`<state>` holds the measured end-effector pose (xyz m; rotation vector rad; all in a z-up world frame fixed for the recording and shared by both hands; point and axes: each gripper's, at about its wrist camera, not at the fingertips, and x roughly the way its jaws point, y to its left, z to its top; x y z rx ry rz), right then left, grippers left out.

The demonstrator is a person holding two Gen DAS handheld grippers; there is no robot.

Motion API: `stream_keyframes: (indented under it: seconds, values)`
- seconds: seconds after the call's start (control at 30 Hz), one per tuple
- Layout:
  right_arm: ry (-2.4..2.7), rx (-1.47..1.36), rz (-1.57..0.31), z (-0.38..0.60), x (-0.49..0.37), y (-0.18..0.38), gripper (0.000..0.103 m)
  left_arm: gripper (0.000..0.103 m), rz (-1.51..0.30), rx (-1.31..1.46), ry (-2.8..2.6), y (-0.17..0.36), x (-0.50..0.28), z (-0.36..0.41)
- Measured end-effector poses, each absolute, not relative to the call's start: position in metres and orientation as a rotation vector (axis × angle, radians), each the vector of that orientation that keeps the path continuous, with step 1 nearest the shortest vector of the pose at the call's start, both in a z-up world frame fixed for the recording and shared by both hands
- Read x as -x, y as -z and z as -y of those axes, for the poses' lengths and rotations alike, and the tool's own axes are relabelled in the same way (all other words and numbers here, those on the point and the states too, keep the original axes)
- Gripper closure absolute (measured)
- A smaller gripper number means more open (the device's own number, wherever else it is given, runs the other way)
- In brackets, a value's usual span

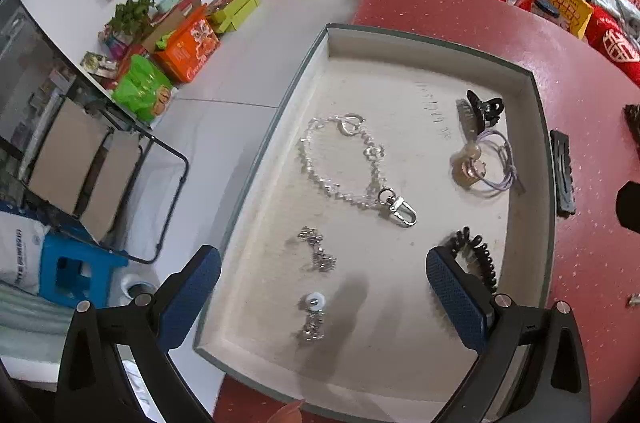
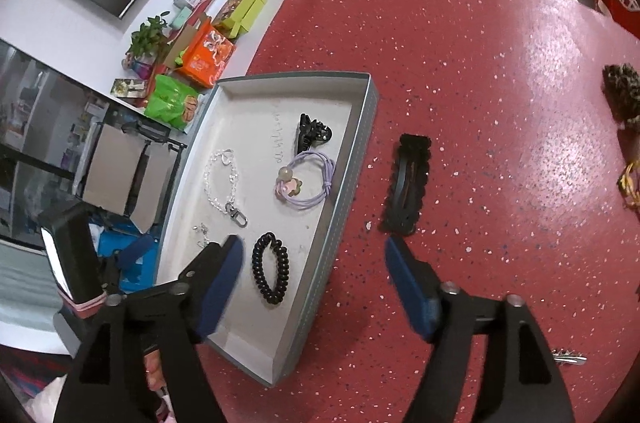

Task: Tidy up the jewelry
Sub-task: 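Move both open tools back over the black snap clip and yellow hair tie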

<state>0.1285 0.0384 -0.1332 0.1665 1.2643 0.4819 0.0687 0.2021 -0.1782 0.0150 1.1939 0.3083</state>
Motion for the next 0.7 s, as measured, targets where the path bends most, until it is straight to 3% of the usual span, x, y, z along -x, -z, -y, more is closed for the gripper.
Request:
stream_keyframes:
  seconds: [0.07,0.17,0.7]
  values:
    - [-0.482,-0.154,-1.263,-0.04,-0.127,0.133,0.017,0.0,-1.196,-0.03,-0.308,0.178,-0.068,-0.201]
    - [-0.48,-0.157,-1.258,-0.039,-0.123,0.132,0.0,0.0,-1.2,-0.034,-0.304,0.176,-0.066,-0.201]
    - [-0.363,-0.194,-1.315,0.043,-0.093,0.146,0.0,0.0,-1.241,-0.033,-0.12,0.169,-0.055,-0.139]
